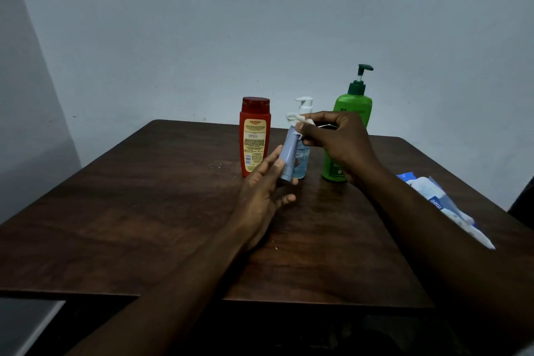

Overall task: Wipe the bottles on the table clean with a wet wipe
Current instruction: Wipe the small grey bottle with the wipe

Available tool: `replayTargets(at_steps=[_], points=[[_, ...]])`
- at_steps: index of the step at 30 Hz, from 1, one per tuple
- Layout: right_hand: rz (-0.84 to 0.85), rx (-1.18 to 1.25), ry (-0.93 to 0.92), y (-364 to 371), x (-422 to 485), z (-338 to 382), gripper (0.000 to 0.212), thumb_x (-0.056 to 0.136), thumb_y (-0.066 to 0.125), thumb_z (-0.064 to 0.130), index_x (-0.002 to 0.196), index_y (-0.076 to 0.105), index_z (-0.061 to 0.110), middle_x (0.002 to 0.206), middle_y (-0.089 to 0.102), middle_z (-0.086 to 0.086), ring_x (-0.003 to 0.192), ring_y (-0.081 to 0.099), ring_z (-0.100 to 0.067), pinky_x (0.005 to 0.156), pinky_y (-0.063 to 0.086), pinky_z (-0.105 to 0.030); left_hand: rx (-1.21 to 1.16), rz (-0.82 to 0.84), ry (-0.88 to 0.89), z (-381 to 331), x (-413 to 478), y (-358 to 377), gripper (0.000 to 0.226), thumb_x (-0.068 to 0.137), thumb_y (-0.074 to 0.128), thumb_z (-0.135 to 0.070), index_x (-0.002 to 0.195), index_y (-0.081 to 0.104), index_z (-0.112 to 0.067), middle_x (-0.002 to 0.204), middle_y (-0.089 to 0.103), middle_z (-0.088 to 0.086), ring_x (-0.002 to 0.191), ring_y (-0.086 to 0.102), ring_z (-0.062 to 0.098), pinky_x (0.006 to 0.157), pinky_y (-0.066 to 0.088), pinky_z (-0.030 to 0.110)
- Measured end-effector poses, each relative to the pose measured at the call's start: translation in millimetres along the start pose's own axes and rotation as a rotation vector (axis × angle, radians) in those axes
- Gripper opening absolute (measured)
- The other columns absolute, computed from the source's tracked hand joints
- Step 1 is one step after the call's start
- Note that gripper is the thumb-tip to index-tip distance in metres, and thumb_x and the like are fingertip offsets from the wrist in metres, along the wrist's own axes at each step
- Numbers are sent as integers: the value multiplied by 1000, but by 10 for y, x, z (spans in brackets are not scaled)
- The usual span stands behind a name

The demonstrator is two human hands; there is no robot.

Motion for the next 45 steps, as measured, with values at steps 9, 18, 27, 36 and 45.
replayTargets(at_steps=[9, 18, 27, 36, 45], points=[[-4, -374, -403, 174, -336, 61, 18, 85, 76, 11, 102, 79, 12, 94, 70, -1, 84, 65, -6, 74, 53, -14, -12, -39, -5, 41, 18, -20, 50, 93, 59, -38, 139, 57, -19, 133, 63, 13, 97, 62, 20, 80, 51, 34], [38, -531, -475, 172, -710, -5, 21, 87, 71, 6, 106, 78, 11, 90, 67, -2, 83, 58, -6, 76, 37, -6, -63, -5, 29, 50, -59, 14, 30, 108, 35, -19, 123, 59, -10, 90, 70, 3, 73, 59, 11, 65, 46, 27], [-110, -432, -410, 242, -644, 27, 17, 85, 78, 12, 102, 79, 13, 89, 69, -2, 76, 63, -6, 68, 48, -10, -186, 12, -12, 4, -46, 48, 36, 107, 39, -26, 136, 54, -11, 107, 62, 14, 74, 53, 13, 71, 43, 29], [-227, -374, -333, 88, -185, 111, 12, 85, 78, 17, 97, 79, 14, 81, 72, 0, 67, 60, -8, 64, 43, -9, -302, 77, -37, -59, -70, 36, 46, 100, 44, -27, 142, 42, -8, 114, 69, 19, 60, 46, 9, 50, 39, 20], [-113, -324, -359, 48, -154, 153, 13, 83, 77, 10, 96, 78, 13, 95, 74, 3, 81, 65, 4, 71, 55, -11, -308, 29, -65, -80, -73, 29, 33, 104, 42, -23, 133, 51, -11, 107, 60, 14, 67, 54, 13, 53, 48, 22]])
Point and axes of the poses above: each hand's wrist, its own x-axis towards the middle knuckle, its own y-axis out of the palm, z = x × y, the point moved 1 cm from there along x, towards the middle knuckle
